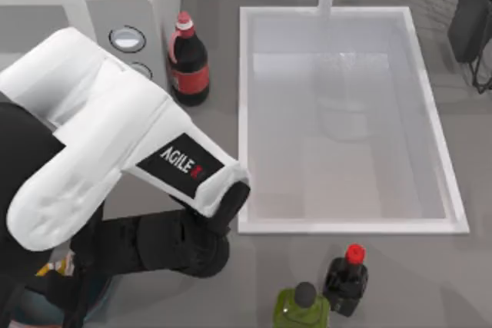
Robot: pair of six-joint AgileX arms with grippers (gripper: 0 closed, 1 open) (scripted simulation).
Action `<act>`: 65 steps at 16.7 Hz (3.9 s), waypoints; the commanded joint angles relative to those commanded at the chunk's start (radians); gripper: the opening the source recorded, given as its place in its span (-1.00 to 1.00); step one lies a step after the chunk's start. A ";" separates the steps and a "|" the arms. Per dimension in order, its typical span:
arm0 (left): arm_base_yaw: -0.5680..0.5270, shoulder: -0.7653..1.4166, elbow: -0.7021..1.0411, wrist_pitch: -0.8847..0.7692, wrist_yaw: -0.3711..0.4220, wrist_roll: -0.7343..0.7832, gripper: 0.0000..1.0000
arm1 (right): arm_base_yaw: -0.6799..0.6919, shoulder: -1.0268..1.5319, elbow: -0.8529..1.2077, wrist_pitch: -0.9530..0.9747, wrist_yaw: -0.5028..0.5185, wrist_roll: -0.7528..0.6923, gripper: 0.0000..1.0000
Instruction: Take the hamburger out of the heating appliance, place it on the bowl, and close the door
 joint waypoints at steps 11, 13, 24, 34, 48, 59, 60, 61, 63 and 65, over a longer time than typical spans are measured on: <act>-0.005 -0.085 -0.017 -0.025 0.004 0.031 1.00 | 0.000 0.000 0.000 0.000 0.000 0.000 1.00; 0.007 -0.154 -0.056 0.034 0.042 0.099 1.00 | 0.000 0.000 0.000 0.000 0.000 0.000 1.00; 0.222 -1.170 -0.520 0.717 0.438 1.189 1.00 | 0.000 0.000 0.000 0.000 0.000 0.000 1.00; 0.574 -2.129 -0.997 1.350 0.726 2.485 1.00 | 0.000 0.000 0.000 0.000 0.000 0.000 1.00; 0.736 -2.358 -1.164 1.550 0.792 2.860 0.85 | 0.000 0.000 0.000 0.000 0.000 0.000 1.00; 0.736 -2.358 -1.164 1.550 0.792 2.860 -0.81 | 0.000 0.000 0.000 0.000 0.000 0.000 1.00; 0.736 -2.358 -1.164 1.550 0.792 2.860 -0.96 | 0.000 0.000 0.000 0.000 0.000 0.000 1.00; 0.736 -2.358 -1.164 1.550 0.792 2.860 -1.00 | 0.000 0.000 0.000 0.000 0.000 0.000 1.00; 0.736 -2.358 -1.164 1.550 0.792 2.860 -1.00 | 0.000 0.000 0.000 0.000 0.000 0.000 1.00; 0.736 -2.358 -1.164 1.550 0.792 2.860 -1.00 | 0.000 0.000 0.000 0.000 0.000 0.000 1.00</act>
